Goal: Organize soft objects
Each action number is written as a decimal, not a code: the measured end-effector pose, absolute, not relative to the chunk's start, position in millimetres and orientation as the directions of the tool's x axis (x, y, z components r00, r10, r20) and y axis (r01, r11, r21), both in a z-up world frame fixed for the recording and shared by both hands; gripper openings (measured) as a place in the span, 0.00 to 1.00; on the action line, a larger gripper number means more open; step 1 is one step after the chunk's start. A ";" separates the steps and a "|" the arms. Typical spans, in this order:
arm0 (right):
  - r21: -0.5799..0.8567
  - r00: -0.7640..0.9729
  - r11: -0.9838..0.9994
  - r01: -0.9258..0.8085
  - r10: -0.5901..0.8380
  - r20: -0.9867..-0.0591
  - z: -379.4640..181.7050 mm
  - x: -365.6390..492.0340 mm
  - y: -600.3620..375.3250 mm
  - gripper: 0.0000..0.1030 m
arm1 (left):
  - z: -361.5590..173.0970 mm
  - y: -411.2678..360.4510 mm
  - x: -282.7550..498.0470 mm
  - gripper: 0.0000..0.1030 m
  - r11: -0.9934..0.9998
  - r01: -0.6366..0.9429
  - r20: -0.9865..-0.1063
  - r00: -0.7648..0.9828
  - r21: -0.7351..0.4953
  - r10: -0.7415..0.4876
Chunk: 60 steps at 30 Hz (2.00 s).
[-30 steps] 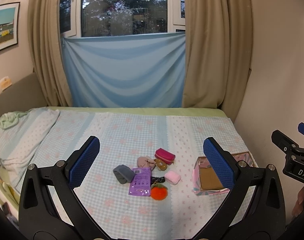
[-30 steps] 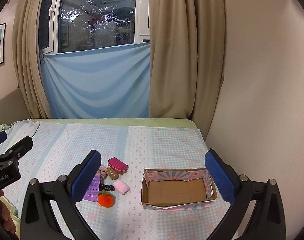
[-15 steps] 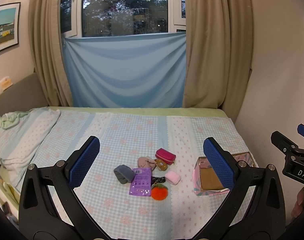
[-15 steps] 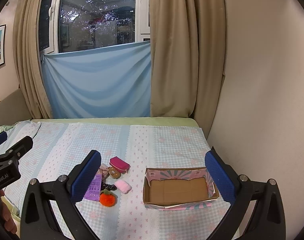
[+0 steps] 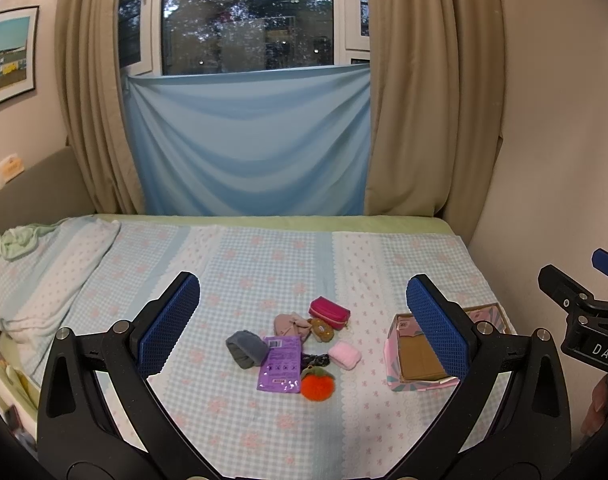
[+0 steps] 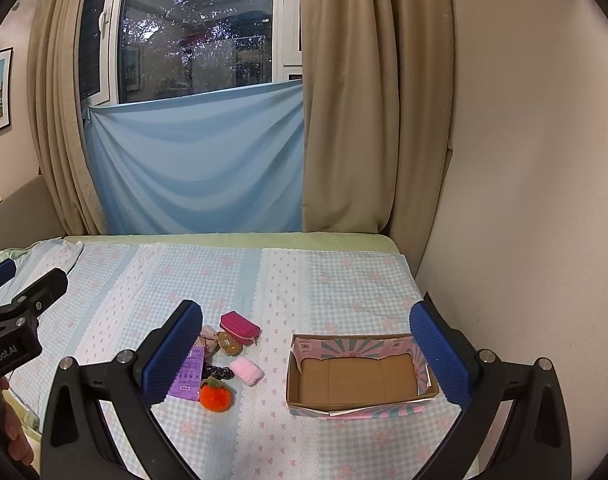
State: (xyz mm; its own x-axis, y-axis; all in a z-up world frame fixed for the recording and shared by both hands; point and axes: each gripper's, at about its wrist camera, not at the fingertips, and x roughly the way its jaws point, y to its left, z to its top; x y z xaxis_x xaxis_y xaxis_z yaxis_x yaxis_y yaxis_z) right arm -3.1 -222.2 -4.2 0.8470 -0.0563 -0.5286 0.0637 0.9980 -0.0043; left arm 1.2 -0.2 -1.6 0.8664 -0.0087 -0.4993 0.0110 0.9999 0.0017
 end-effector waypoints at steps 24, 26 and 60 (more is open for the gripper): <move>-0.007 0.834 0.999 0.040 -0.037 -0.551 -3.8 3.0 -227.4 1.00 | -1.6 -5.0 7.6 1.00 1.000 0.011 -0.514 0.858 0.000 -0.009; -0.012 0.828 1.000 0.026 -0.028 -0.560 -2.5 8.1 -231.0 1.00 | -2.5 -5.7 11.8 1.00 1.000 -0.001 -0.524 0.851 -0.008 -0.004; 0.027 0.381 0.895 -0.445 0.217 -0.899 -297.4 247.5 -143.3 1.00 | -298.4 90.2 209.8 1.00 0.905 -0.415 -0.861 0.490 -0.090 0.139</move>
State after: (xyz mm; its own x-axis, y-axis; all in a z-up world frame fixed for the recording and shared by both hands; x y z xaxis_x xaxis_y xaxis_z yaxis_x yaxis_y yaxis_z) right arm 247.5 -143.3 -297.4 0.3810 0.2168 -0.8988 -0.4449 0.8952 0.0273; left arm 209.8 90.2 -298.4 0.4896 0.1387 -0.8608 -0.4153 0.9052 -0.0904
